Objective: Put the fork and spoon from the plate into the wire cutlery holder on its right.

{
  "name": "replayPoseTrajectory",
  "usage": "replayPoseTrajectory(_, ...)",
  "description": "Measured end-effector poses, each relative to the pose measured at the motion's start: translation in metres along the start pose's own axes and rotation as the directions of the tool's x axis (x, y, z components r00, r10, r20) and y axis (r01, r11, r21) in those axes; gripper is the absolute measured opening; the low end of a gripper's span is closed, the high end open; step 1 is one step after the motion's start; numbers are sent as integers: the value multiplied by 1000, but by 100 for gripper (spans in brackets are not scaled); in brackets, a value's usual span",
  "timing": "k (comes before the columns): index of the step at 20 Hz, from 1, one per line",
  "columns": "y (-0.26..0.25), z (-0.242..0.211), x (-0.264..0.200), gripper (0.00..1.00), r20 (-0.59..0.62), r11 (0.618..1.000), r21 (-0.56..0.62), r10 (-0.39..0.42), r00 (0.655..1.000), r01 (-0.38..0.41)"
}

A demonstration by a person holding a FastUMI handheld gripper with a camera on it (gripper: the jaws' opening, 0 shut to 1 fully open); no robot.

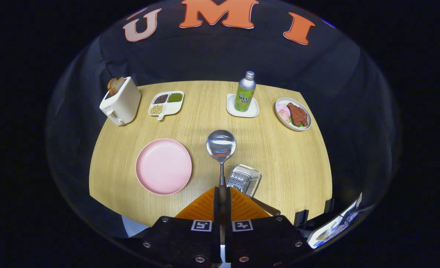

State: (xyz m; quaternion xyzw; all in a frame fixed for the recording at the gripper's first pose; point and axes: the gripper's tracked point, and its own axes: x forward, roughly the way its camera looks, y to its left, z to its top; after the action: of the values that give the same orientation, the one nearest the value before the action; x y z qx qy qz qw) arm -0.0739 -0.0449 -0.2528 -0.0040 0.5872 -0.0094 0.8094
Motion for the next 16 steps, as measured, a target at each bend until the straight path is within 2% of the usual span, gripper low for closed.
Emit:
replayPoseTrajectory(3,-2,-10,-4,5,-92,999,30,43,995,-40)
replayPoseTrajectory(8,-12,-23,-2,5,-215,996,61,73,974,-62)
replayPoseTrajectory(16,-14,-55,1,5,-427,975,189,188,885,-116)
